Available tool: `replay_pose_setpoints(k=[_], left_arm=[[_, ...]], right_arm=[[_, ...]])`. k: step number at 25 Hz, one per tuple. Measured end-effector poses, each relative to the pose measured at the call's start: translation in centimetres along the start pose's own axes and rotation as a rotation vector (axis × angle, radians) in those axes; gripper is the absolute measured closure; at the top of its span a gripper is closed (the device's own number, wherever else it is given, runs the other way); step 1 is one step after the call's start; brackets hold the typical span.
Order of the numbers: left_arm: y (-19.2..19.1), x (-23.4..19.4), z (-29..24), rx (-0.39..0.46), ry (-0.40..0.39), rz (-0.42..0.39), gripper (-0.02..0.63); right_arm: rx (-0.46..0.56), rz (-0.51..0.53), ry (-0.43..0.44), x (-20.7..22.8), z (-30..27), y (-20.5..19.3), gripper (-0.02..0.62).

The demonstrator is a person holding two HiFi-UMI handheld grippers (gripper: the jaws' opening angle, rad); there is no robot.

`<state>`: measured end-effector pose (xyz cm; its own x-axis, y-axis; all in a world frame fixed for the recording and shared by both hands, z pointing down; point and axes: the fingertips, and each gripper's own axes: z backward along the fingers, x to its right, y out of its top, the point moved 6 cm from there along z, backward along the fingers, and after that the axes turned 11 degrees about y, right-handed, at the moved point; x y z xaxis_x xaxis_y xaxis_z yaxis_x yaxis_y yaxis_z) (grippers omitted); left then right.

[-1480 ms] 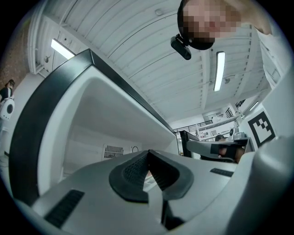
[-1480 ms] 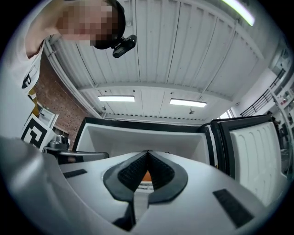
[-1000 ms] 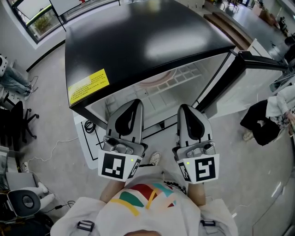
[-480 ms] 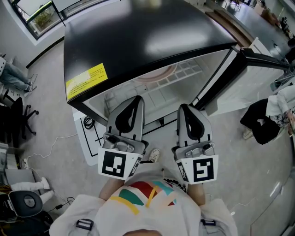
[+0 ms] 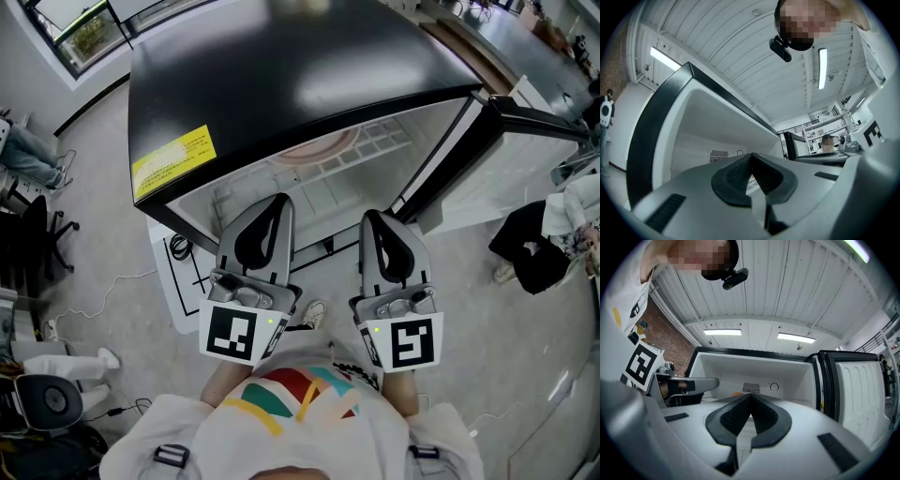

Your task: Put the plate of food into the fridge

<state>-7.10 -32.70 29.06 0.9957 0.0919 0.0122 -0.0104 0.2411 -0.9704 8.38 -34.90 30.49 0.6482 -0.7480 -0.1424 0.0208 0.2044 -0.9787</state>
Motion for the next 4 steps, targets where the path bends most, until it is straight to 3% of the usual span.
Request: replay_pose_setpoints(k=[4], left_arm=[[0.28, -0.18, 0.07, 0.005, 0.003, -0.001, 0.600]], right_arm=[[0.006, -0.001, 0.009, -0.18, -0.19, 0.16, 0.594]])
